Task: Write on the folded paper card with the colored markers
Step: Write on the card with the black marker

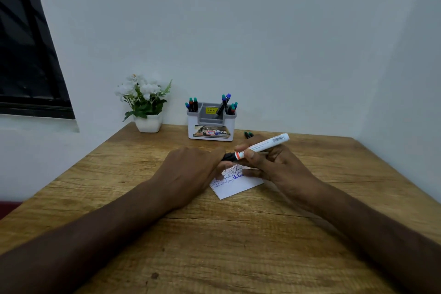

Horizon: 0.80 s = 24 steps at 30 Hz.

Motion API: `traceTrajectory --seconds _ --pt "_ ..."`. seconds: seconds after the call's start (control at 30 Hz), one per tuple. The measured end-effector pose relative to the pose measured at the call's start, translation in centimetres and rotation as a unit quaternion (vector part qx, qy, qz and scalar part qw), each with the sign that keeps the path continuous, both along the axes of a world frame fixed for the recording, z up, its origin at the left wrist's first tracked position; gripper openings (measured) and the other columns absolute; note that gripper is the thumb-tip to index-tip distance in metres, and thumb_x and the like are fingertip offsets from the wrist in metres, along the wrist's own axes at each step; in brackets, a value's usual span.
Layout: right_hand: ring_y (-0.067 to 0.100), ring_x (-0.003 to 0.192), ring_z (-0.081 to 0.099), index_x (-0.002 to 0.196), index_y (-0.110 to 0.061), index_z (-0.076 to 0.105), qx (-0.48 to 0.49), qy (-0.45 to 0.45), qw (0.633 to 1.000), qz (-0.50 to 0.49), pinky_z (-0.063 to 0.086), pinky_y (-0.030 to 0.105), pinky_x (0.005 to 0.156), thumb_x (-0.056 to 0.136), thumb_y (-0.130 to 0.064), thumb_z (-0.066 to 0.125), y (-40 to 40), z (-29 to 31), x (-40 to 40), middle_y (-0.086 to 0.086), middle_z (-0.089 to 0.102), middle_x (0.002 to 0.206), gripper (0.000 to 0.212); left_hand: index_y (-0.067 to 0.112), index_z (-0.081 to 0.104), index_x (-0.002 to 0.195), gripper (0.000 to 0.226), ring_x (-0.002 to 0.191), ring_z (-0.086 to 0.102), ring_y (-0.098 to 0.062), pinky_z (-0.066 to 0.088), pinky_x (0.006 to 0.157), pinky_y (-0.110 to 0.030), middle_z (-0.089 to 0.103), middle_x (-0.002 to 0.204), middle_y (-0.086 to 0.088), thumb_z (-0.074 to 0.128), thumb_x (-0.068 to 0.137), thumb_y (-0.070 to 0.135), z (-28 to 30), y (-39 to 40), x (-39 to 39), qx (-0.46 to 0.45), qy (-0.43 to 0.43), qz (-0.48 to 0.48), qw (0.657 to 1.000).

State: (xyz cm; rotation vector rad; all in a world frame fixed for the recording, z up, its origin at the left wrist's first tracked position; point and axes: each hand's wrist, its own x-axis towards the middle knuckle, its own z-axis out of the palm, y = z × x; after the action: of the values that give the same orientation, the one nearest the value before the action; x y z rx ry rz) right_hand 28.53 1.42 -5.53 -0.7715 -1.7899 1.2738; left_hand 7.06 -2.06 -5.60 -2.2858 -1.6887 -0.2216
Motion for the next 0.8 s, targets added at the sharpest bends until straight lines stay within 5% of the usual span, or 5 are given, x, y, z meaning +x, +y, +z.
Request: traceTrajectory --seconds 0.13,0.27,0.47,0.63,0.8 --pt "0.033 0.114 0.075 0.091 -0.024 0.059 -0.061 0.098 0.993 -0.023 0.059 0.051 0.094 0.102 -0.037 0.059 0.7 2.5 1.2 0.009 0.081 0.113 0.018 0.037 0.052 0.12 0.054 0.087 0.064 -0.017 0.044 0.066 -0.036 0.073 0.105 0.007 0.012 0.1 0.067 -0.5 0.2 -1.3 0.003 -0.055 -0.001 0.998" --pt "0.036 0.126 0.069 0.093 -0.029 0.064 -0.015 0.199 0.971 -0.134 0.053 0.053 0.105 0.107 -0.043 0.053 2.1 4.9 3.9 0.008 0.076 0.129 0.023 0.043 0.045 0.114 0.053 0.081 0.062 -0.011 0.053 0.07 -0.039 0.072 0.097 0.013 0.003 0.096 0.071 -1.1 0.0 -2.0 0.012 -0.098 -0.019 0.995" --pt "0.013 0.072 0.055 0.096 -0.011 0.078 -0.065 0.213 0.944 -0.245 0.052 0.026 0.067 0.098 -0.021 0.074 3.5 2.4 3.7 -0.002 0.072 0.084 0.011 0.044 0.04 0.103 0.018 0.088 0.056 0.006 0.048 0.065 -0.026 0.059 0.097 0.03 0.052 0.1 0.058 -0.9 -0.2 -2.0 -0.023 -0.146 -0.072 0.986" --pt "0.021 0.08 0.067 0.093 0.0 0.073 -0.064 0.186 0.961 -0.197 0.063 0.034 0.079 0.093 0.006 0.069 2.6 1.6 2.8 0.01 0.069 0.083 0.007 0.045 0.043 0.11 0.03 0.098 0.058 0.012 0.054 0.07 -0.027 0.059 0.117 0.037 0.063 0.093 0.059 -1.2 -0.3 -2.7 -0.045 -0.166 -0.072 0.982" --pt "0.025 0.073 0.067 0.083 0.001 0.078 -0.072 0.104 0.984 -0.128 0.06 0.034 0.07 0.088 0.007 0.07 0.9 0.3 1.2 0.018 0.071 0.079 0.012 0.041 0.048 0.108 0.028 0.095 0.062 0.011 0.055 0.07 -0.027 0.064 0.115 0.038 0.066 0.093 0.057 -1.1 0.0 -2.8 -0.042 -0.204 -0.076 0.975"
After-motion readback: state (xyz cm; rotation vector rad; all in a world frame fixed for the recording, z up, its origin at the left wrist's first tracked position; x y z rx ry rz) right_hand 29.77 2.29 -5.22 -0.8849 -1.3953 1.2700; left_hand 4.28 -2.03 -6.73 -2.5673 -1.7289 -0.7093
